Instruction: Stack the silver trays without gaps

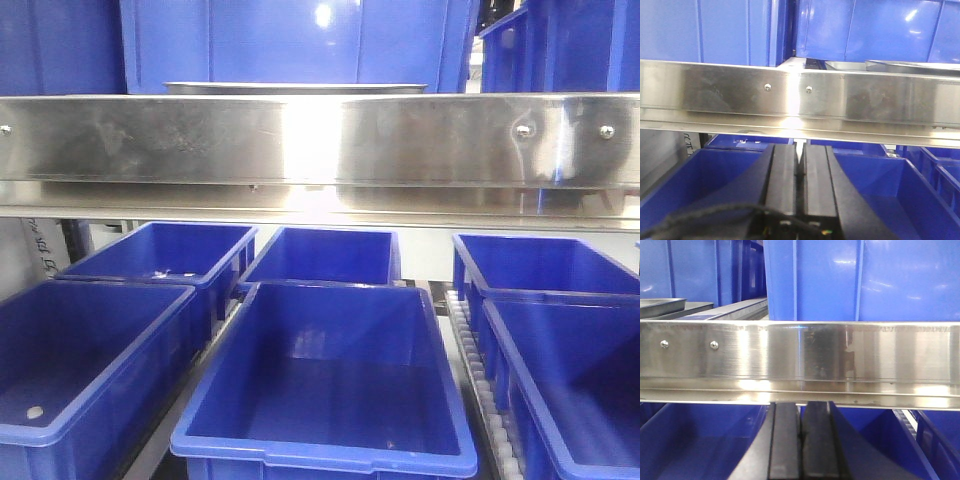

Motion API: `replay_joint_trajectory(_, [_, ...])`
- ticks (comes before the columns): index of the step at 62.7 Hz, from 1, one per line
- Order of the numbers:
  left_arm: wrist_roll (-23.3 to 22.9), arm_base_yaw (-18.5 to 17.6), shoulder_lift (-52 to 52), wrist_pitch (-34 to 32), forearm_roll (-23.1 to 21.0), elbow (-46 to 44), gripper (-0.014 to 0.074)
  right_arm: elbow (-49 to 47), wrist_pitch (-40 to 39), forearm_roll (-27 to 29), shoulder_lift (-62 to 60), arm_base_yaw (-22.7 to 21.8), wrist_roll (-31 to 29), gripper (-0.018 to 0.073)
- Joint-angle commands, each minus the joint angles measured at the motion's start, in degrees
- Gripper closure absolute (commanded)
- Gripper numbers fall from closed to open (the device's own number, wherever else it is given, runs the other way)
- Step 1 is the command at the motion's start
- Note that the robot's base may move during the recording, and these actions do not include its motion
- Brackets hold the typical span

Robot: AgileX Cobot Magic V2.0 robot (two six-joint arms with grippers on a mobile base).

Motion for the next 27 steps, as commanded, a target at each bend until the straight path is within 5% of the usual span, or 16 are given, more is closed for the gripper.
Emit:
replay_joint_trajectory(1, [0.1,0.1,-2.0,-5.4,-0.5,-0.2,0.0644,0.0,-5.0,0.2,-1.1,-0.3,-0.6,0.0509])
replay_joint_trajectory(27, [0.1,0.1,-2.0,-5.4,-0.5,-0.2,0.0644,0.0,-5.0,0.2,-1.1,-0.3,-0.6,0.0509])
